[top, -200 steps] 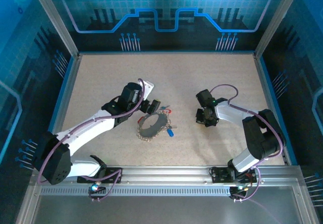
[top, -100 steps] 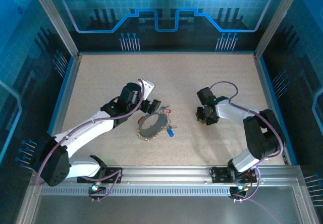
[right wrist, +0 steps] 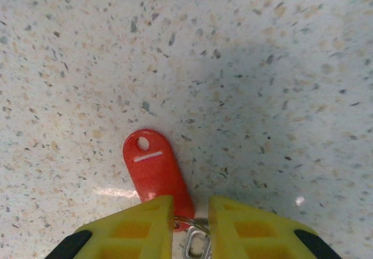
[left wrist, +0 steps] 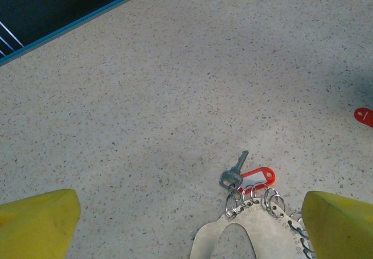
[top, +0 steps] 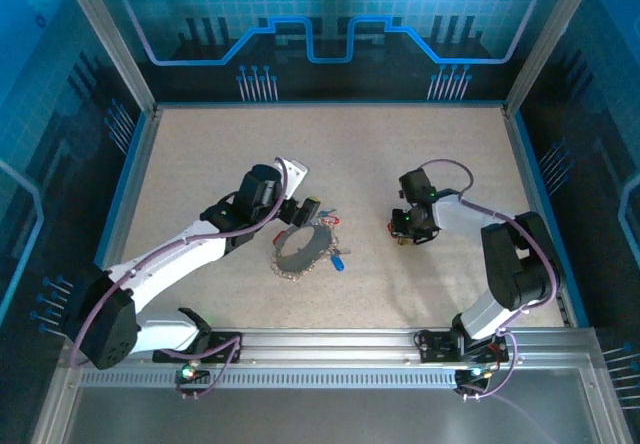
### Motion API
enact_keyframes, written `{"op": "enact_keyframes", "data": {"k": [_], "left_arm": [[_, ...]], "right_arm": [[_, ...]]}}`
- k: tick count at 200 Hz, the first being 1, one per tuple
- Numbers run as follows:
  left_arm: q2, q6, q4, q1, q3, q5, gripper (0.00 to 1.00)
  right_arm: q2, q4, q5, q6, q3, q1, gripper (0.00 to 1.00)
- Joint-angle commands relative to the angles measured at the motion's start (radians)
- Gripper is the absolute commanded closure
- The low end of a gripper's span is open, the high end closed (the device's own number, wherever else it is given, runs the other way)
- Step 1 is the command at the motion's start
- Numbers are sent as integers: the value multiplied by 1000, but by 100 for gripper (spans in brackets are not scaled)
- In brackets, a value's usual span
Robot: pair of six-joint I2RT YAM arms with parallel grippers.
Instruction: Put the keys on the keyring
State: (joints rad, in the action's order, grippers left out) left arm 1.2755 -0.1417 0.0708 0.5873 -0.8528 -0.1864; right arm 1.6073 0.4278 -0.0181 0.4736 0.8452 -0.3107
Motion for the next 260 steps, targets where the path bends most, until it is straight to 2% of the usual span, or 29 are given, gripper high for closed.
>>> {"op": "enact_keyframes", "data": {"k": [1, 51, 130, 169, 195, 211, 260], "left_arm": [[-19, -30, -7, 13, 5, 10, 1], [-18, -36, -5, 15, 3, 15, 1], [-11, -36, -11, 17, 9, 14, 1], [-15, -38, -16, 21, 12, 8, 1], [-14, -39, -5, 22, 2, 18, 1], [-11, -39, -11, 22, 7, 13, 1], [-18, -45, -11, 26, 8, 11, 1]], "right_arm": [[5, -28, 70, -45, -17, 11, 78], [-11, 3, 71, -47, -8, 13, 84], [-61, 33, 92, -36, -42, 6, 83], [-58, 35, 112, -33, -62, 2, 78], [-68, 26, 100, -40, -67, -3, 85], [-83, 21, 113, -36, -67, -4, 93], [-148, 2, 120, -51, -81, -17, 99]]}}
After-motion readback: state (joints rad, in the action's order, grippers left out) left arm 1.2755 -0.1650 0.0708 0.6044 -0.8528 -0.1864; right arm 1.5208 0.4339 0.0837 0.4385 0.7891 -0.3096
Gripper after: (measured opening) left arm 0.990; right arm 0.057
